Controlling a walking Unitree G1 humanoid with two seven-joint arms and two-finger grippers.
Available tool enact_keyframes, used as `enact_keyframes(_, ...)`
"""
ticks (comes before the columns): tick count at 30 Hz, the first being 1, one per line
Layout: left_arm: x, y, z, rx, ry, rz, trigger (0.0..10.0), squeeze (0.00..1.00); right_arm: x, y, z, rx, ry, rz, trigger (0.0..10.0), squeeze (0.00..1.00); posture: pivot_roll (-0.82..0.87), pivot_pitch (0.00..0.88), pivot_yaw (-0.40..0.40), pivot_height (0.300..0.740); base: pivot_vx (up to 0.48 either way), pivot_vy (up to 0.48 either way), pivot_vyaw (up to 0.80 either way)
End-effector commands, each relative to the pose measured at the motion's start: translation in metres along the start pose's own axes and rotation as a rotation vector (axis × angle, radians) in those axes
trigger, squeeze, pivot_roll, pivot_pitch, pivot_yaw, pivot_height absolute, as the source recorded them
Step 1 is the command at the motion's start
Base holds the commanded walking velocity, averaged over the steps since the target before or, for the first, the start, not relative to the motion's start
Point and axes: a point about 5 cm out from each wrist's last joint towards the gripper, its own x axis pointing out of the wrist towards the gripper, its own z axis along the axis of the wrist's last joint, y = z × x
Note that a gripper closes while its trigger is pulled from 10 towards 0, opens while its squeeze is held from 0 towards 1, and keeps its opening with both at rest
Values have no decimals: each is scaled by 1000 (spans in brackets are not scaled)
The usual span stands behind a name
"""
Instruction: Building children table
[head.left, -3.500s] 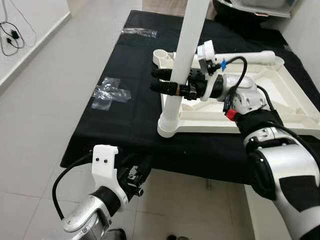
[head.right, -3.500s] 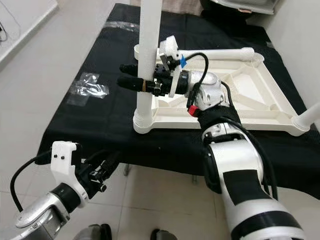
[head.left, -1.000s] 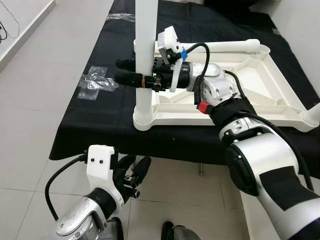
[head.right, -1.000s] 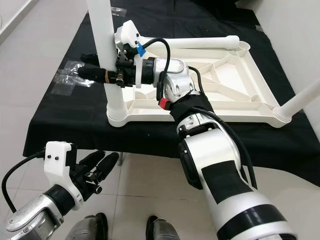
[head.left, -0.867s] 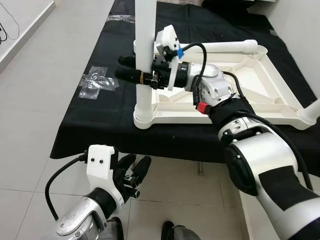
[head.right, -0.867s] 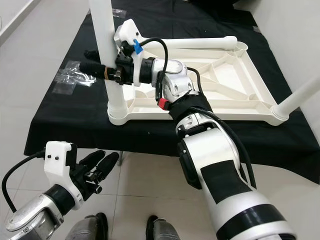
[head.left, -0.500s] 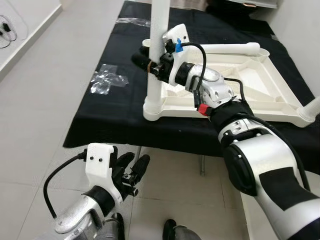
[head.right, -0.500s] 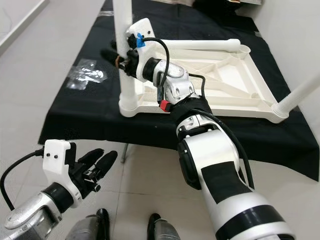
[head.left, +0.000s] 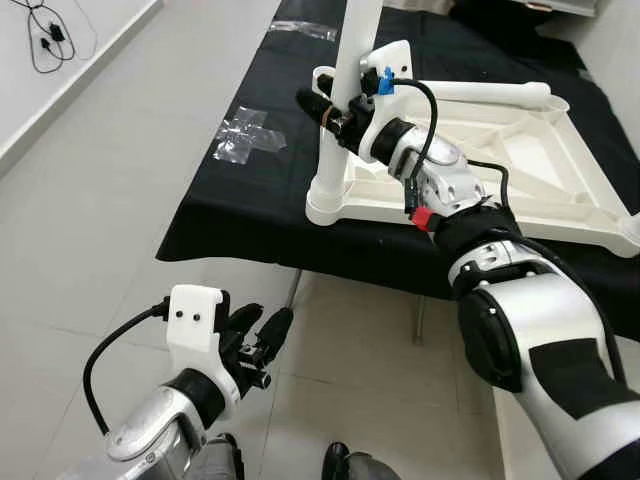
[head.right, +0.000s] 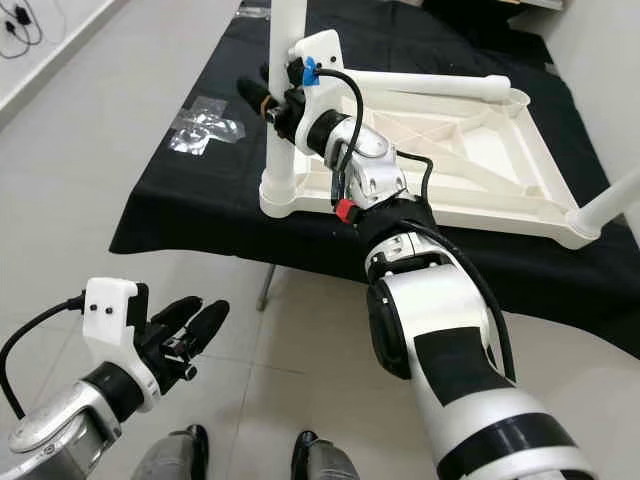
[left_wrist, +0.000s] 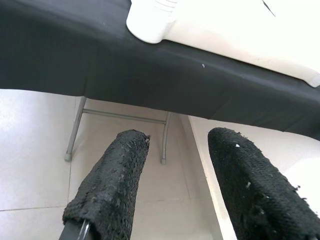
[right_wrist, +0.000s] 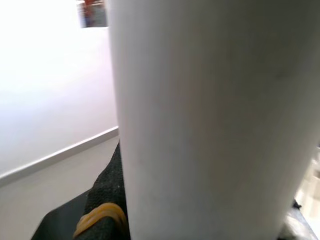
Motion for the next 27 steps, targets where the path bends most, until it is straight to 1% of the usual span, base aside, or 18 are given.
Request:
enact_keyframes(1, -1, 1, -3, -4, 9, 3, 10000, 0, -18, -15, -53, 58, 217, -166, 10000, 0, 177, 278, -131, 740, 0, 0, 0)
enact_keyframes(3, 0, 0, -3, -1, 10, -2, 10000, 0, -18, -17, -53, 75, 211, -226, 10000, 0, 175, 276, -130, 740, 0, 0, 0)
enact_keyframes(4, 0, 0, -3, -1, 10, -2, 10000, 0, -18, -17, -53, 75, 211, -226, 10000, 0, 175, 276, -130, 740, 0, 0, 0)
enact_keyframes(5, 0, 0, -3, 1, 11, -4, 10000, 0, -19, -20, -51, 76, 198, -274, 10000, 0, 178, 276, -131, 740, 0, 0, 0)
enact_keyframes(8, 0, -1, -3, 3, 12, -5, 10000, 0, -19, -22, -51, 77, 194, -305, 10000, 0, 177, 276, -131, 740, 0, 0, 0)
enact_keyframes(9, -1, 0, -3, 4, 11, -2, 10000, 0, -20, -22, -53, 52, 201, -352, 10000, 0, 176, 276, -130, 740, 0, 0, 0)
enact_keyframes(10, -1, 0, -2, 5, 10, -1, 10000, 0, -20, -22, -53, 38, 199, -367, 10000, 0, 178, 275, -131, 740, 0, 0, 0)
enact_keyframes(11, -1, 0, -2, 5, 10, -1, 10000, 0, -20, -22, -53, 38, 199, -367, 10000, 0, 178, 275, -131, 740, 0, 0, 0)
enact_keyframes(12, -1, 1, -2, 6, 10, 0, 10000, 0, -20, -23, -53, 53, 190, -395, 10000, 0, 178, 275, -131, 740, 0, 0, 0)
enact_keyframes(14, -1, 1, -3, 6, 10, 0, 10000, 0, -19, -22, -52, 49, 174, -421, 10000, 0, 177, 275, -130, 740, 0, 0, 0)
enact_keyframes(17, -1, 1, -3, 7, 11, 0, 10000, 0, -17, -20, -52, 69, 165, -488, 10000, 0, 173, 273, -128, 740, 0, 0, 0)
enact_keyframes(18, 0, 1, -3, 6, 10, -1, 10000, 0, -18, -20, -52, 77, 161, -541, 10000, 0, 173, 273, -128, 740, 0, 0, 0)
enact_keyframes(19, 0, 1, -3, 6, 10, -1, 10000, 0, -18, -20, -52, 77, 161, -541, 10000, 0, 173, 273, -128, 740, 0, 0, 0)
enact_keyframes(20, 0, 1, -3, 6, 10, -2, 10000, 0, -18, -20, -53, 80, 159, -575, 10000, 0, 173, 273, -128, 740, 0, 0, 0)
enact_keyframes(22, 0, 0, -3, 7, 10, -4, 10000, 0, -18, -19, -54, 85, 157, -597, 10000, 0, 172, 270, -128, 740, 0, 0, 0)
enact_keyframes(25, 0, 0, -2, 8, 9, -6, 10000, 0, -17, -15, -52, 83, 128, -744, 10000, 0, 172, 270, -128, 740, 0, 0, 0)
enact_keyframes(26, 0, 0, -2, 8, 9, -6, 10000, 0, -17, -15, -51, 83, 118, -774, 10000, 0, 172, 270, -128, 740, 0, 0, 0)
enact_keyframes(27, 0, 0, -2, 8, 9, -6, 10000, 0, -17, -15, -51, 83, 118, -774, 10000, 0, 172, 270, -128, 740, 0, 0, 0)
